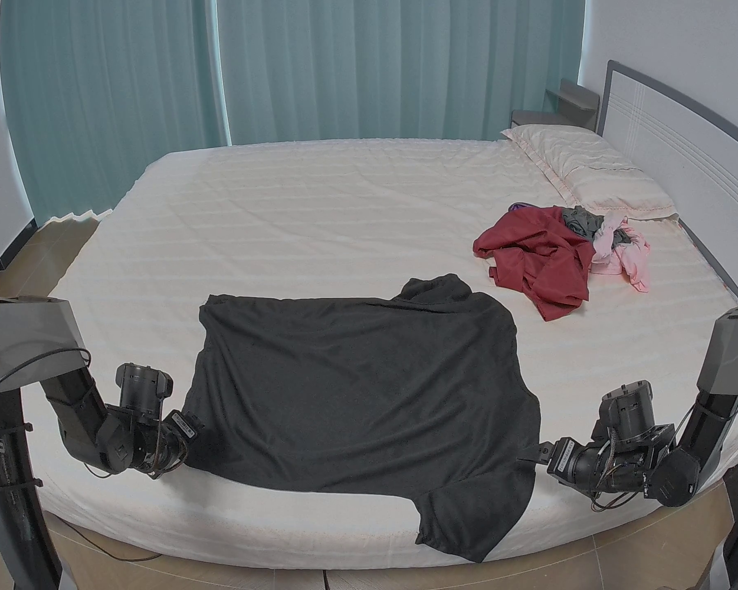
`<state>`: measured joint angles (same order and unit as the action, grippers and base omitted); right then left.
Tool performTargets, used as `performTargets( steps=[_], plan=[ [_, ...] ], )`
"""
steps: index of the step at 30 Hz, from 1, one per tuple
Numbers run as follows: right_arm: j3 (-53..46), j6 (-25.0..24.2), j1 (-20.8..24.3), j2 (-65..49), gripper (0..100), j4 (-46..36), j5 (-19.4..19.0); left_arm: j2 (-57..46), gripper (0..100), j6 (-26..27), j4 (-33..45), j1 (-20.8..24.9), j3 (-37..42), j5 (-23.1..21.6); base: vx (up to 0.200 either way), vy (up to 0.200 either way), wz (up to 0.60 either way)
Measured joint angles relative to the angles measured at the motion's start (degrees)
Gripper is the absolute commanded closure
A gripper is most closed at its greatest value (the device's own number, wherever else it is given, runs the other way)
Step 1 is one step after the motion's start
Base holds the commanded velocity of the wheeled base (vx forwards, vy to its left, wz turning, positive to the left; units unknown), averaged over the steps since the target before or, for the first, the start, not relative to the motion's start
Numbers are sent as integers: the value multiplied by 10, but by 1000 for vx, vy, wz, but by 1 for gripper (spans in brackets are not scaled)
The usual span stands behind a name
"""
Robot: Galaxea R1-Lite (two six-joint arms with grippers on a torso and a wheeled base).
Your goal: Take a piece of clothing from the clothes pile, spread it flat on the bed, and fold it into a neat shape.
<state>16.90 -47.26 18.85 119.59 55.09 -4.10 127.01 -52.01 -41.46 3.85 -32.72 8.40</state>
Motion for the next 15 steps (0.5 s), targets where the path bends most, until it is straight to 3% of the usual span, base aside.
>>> performTargets(
  steps=[4, 5, 15],
  plan=[
    [2, 4, 1, 2, 0, 0, 0, 14, 0, 1, 0, 3, -8, 3, 0, 0, 0],
    [3, 9, 2, 2, 0, 0, 0, 17, 100, 1, 1, 3, -9, 3, 0, 0, 0],
    [65, 57, 9, 25, 0, -22, 7, 22, 100, -2, -1, 1, -4, 3, 0, 0, 0]
  ],
)
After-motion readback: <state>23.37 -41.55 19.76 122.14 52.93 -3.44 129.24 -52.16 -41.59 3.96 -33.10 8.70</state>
